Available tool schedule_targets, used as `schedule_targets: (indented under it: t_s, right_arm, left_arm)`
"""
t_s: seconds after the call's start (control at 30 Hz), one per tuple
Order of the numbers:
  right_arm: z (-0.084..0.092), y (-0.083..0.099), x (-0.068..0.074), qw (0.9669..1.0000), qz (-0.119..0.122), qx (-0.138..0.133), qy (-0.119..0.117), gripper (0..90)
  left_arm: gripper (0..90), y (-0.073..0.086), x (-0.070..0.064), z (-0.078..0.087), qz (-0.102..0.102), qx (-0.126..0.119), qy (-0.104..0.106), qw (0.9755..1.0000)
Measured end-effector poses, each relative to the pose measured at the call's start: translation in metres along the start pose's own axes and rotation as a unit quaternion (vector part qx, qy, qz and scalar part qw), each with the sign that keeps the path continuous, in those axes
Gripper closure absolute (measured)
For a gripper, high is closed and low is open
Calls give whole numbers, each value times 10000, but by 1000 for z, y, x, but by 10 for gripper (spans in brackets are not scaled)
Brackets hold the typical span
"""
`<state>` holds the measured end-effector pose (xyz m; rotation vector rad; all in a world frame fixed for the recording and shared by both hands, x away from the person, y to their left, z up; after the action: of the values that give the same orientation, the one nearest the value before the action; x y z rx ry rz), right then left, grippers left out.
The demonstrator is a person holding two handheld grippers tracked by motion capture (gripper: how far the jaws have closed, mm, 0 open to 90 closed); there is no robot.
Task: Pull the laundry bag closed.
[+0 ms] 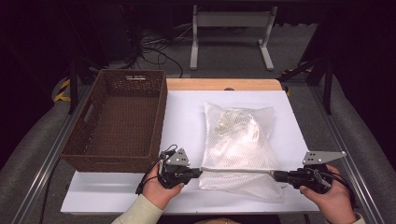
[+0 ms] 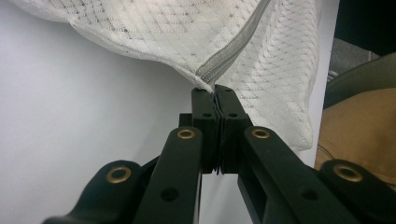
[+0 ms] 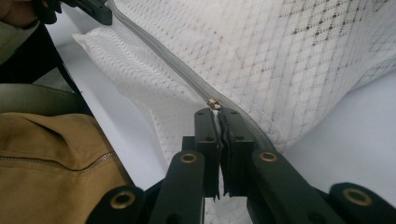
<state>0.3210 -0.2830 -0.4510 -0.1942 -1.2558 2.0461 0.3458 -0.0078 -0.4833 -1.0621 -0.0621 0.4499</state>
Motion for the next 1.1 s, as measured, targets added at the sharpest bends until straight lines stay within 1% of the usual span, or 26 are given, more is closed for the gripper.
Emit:
schedule_targets:
  t_s: [0.1, 0.33, 0.6, 0.9, 0.97, 1.07, 1.1]
  right_arm:
    - [2, 1, 0, 10000, -22, -7, -29, 864]
    - [5, 1, -2, 10000, -61, -25, -30, 864]
    - [6, 2, -1, 9999, -96, -37, -77, 862]
    - [10, 0, -1, 9997, -172, -133, -99, 858]
    - [11, -1, -1, 9995, -194, -190, -128, 857]
    - [10, -3, -1, 9994, -228, -225, -113, 857]
    - [7, -5, -1, 9996, -179, -214, -38, 852]
  left_arm:
    - [884, 0, 0, 0, 9, 7, 31, 10000]
    - [884, 0, 0, 0, 23, -2, 26, 10000]
    - [884, 1, 2, 0, 63, -3, -11, 10000]
    - [884, 2, 3, 1, 71, 4, -19, 10000]
    - [883, 2, 3, 1, 80, -4, -21, 10000]
    - [884, 3, 5, 1, 77, 25, -85, 9999]
    - [884, 3, 5, 1, 58, 36, -100, 9999]
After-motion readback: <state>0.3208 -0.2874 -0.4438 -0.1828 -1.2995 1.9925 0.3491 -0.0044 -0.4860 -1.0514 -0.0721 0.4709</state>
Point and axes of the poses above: each handheld gripper's, and its own axes: z roughly backward along the jaws, y roughly out of its underside, x roughly to its left, the point moved 10 cm from there along -z, roughly forward along the jaws, and after that the axes turned 10 degrees about -x, right-handed, at the moved point
